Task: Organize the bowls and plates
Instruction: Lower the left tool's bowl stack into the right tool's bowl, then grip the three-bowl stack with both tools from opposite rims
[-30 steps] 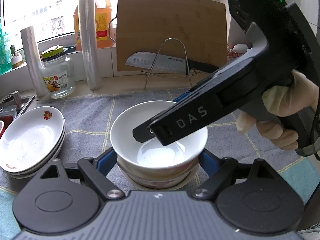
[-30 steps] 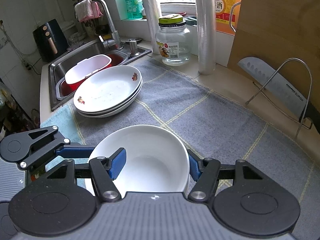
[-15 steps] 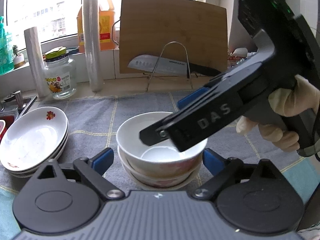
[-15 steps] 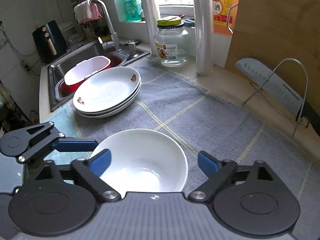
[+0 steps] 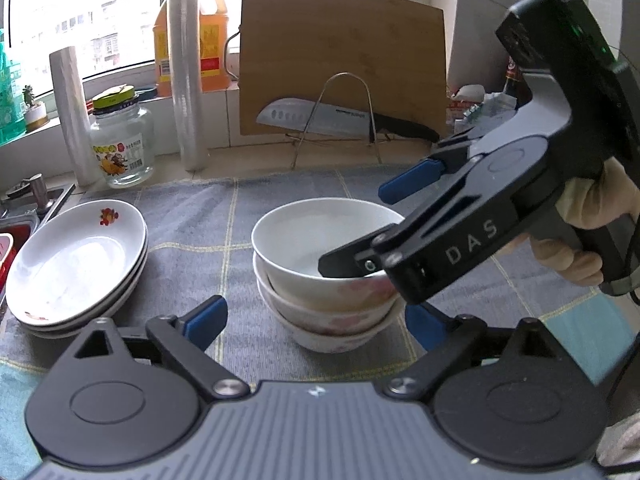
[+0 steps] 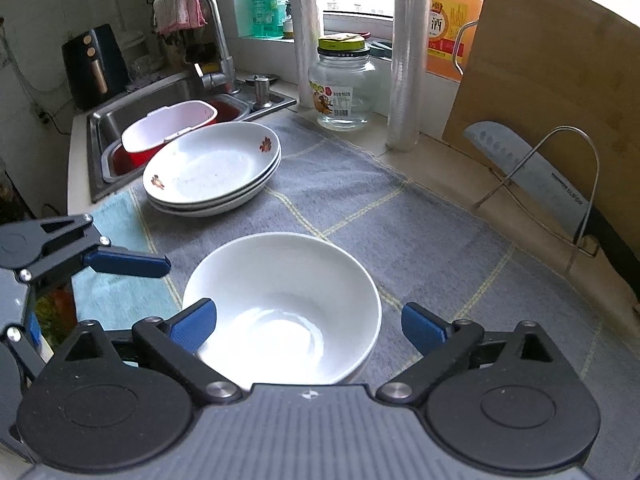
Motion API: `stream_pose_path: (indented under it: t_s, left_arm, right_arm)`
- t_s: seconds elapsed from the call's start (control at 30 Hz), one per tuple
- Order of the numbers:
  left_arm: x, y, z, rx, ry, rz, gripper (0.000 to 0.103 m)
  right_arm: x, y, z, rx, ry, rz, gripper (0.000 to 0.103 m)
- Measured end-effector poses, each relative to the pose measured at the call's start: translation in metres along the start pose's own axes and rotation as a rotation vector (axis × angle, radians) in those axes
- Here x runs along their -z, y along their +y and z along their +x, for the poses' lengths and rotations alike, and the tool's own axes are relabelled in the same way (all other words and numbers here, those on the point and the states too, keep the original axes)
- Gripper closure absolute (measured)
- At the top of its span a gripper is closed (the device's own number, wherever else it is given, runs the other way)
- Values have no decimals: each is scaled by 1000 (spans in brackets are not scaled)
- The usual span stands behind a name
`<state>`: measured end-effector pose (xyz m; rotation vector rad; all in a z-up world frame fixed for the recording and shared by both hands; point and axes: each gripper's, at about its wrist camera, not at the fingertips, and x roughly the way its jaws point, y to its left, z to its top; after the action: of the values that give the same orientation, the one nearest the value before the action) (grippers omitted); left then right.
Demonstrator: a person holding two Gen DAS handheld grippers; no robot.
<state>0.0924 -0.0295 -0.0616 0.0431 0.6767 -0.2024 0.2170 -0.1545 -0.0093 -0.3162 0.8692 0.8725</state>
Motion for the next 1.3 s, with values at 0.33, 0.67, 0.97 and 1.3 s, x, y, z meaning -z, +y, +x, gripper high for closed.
stream_pose_path:
  t_s: [0.33,0.67,0.97,1.3]
  left_arm:
    - [7,13,8,67,36,28,8]
    - [26,42,56,253,170,203,8]
    - [26,38,73,310,192,392,0]
    - [23,40,77,318,191,388,0]
  right_arm:
    - [5,4,-9,73,-33,14,2]
    - [31,-9,-60,175,-69,100,0]
    - [73,-11,-9,150,118,131,0]
    - [88,-2,28,45,131,-59,0]
